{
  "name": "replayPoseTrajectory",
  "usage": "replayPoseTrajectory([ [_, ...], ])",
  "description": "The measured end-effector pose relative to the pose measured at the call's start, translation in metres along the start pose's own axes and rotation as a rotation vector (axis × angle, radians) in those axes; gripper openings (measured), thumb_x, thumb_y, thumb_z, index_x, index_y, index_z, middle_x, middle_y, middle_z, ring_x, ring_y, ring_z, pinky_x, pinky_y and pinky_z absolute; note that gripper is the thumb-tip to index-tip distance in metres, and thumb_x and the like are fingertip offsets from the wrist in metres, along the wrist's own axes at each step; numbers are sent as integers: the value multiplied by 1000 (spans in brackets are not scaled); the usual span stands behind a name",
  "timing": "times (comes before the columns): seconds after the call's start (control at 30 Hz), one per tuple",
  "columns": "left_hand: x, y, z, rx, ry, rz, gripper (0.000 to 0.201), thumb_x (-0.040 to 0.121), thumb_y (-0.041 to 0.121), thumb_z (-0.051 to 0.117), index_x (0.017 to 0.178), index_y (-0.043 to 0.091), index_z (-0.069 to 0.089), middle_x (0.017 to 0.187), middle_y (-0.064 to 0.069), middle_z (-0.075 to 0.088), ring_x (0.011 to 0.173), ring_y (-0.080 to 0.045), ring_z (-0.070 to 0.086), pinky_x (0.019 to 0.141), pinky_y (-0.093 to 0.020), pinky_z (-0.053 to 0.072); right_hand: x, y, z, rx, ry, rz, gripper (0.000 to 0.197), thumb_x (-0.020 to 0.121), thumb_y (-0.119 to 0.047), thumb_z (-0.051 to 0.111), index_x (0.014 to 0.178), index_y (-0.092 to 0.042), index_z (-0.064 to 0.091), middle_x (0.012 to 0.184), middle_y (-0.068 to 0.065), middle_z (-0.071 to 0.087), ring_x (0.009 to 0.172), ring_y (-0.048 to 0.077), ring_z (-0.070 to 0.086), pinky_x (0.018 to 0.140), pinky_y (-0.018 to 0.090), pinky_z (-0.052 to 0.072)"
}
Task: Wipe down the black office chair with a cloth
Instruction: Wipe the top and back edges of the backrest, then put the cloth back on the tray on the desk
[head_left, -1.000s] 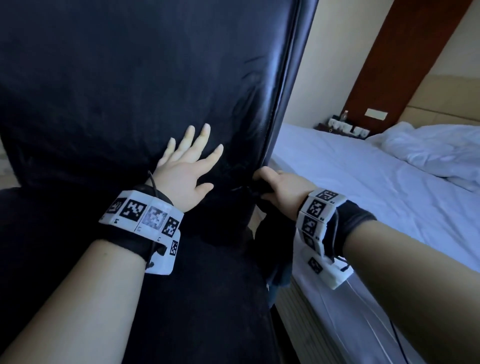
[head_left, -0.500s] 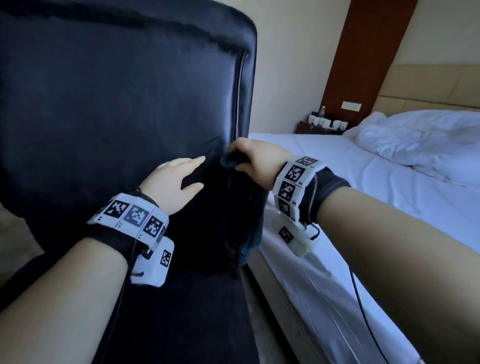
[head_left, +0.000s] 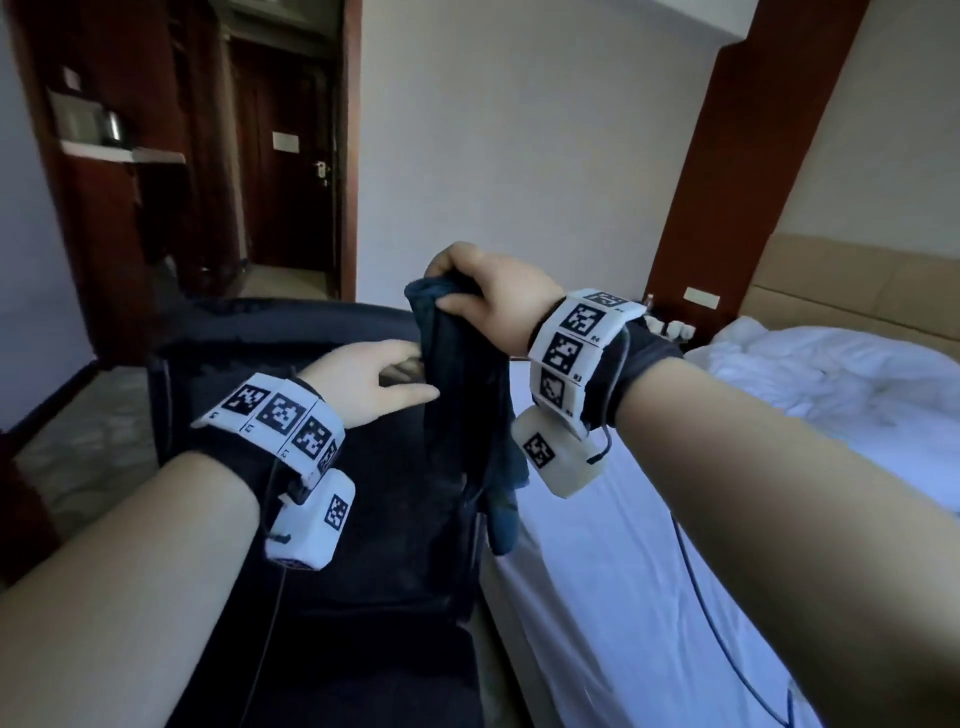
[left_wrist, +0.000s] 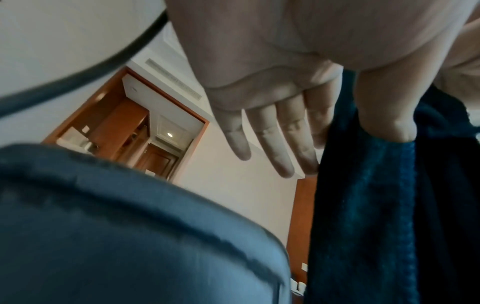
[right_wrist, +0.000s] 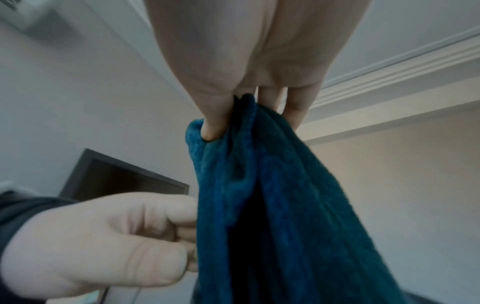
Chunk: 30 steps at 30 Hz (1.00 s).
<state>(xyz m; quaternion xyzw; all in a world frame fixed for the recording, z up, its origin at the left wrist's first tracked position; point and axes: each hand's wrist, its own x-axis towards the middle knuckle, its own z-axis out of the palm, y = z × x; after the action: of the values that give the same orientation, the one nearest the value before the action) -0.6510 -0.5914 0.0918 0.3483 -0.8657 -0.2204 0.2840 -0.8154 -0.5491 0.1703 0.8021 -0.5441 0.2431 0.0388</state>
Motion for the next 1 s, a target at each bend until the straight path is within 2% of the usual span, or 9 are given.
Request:
replayPoseTrajectory([
  [0.1,-14,27,-66,103,52,-81,19,78,46,66,86,34,54,93,6,65,95,-11,62,92,-34,46,24,-54,-41,100,5,-109,23,92,-12,52,115,-10,53,100,-1,59,89,11,52,76,16,38],
  [0.27,-58,49,-157,270,85,-234,47,79,52,59,106,15,64,95,-4,68,89,-22,63,84,-35,48,56,-124,-72,184,-52,-243,31,89,-13,58,118,-8,51,109,7,62,98,19,57,90,30,43],
  [0.33,-84,55,-184,371,131,-291,30,87,37,59,104,12,63,90,-6,65,86,-23,60,78,-31,45,63,-142,-75,150,-134,-291,47,84,-16,66,126,-11,47,119,6,58,106,18,55,94,24,40],
  [0.4,-112,66,-205,479,188,-352,23,90,29,56,104,11,61,87,-5,59,84,-20,54,71,-28,37,68,-159,-73,74,-200,-349,60,81,-21,70,134,-14,41,128,4,53,114,17,51,88,13,32],
  [0.43,-127,71,-214,529,218,-389,23,91,29,55,105,12,61,85,-2,56,82,-18,50,69,-26,33,69,-168,-69,62,-213,-372,61,81,-24,69,134,-15,41,127,4,54,114,17,51,86,13,31],
  [0.6,-222,101,-239,655,325,-643,20,90,29,56,91,10,60,75,2,49,78,-17,48,67,-25,31,67,-229,-39,209,-305,-493,38,83,-35,65,110,-12,55,105,9,65,97,23,60,88,33,45],
  [0.73,-312,134,-242,661,457,-903,27,89,31,59,67,20,47,71,3,51,73,-15,48,66,-25,33,40,-299,-15,372,-383,-659,30,85,-30,64,109,-13,56,101,2,64,91,16,57,79,25,42],
  [0.87,-397,169,-248,645,535,-1153,11,90,31,57,86,20,59,76,7,52,78,-14,49,68,-24,35,7,-380,2,519,-386,-814,24,84,-24,65,105,-14,57,102,6,66,86,17,56,77,27,42],
  [1.0,-477,195,-258,610,622,-1316,18,89,30,59,102,18,63,90,3,60,88,-16,55,85,-30,43,-25,-461,8,551,-357,-964,27,85,-22,63,108,-9,56,83,1,59,78,18,51,70,28,37],
])
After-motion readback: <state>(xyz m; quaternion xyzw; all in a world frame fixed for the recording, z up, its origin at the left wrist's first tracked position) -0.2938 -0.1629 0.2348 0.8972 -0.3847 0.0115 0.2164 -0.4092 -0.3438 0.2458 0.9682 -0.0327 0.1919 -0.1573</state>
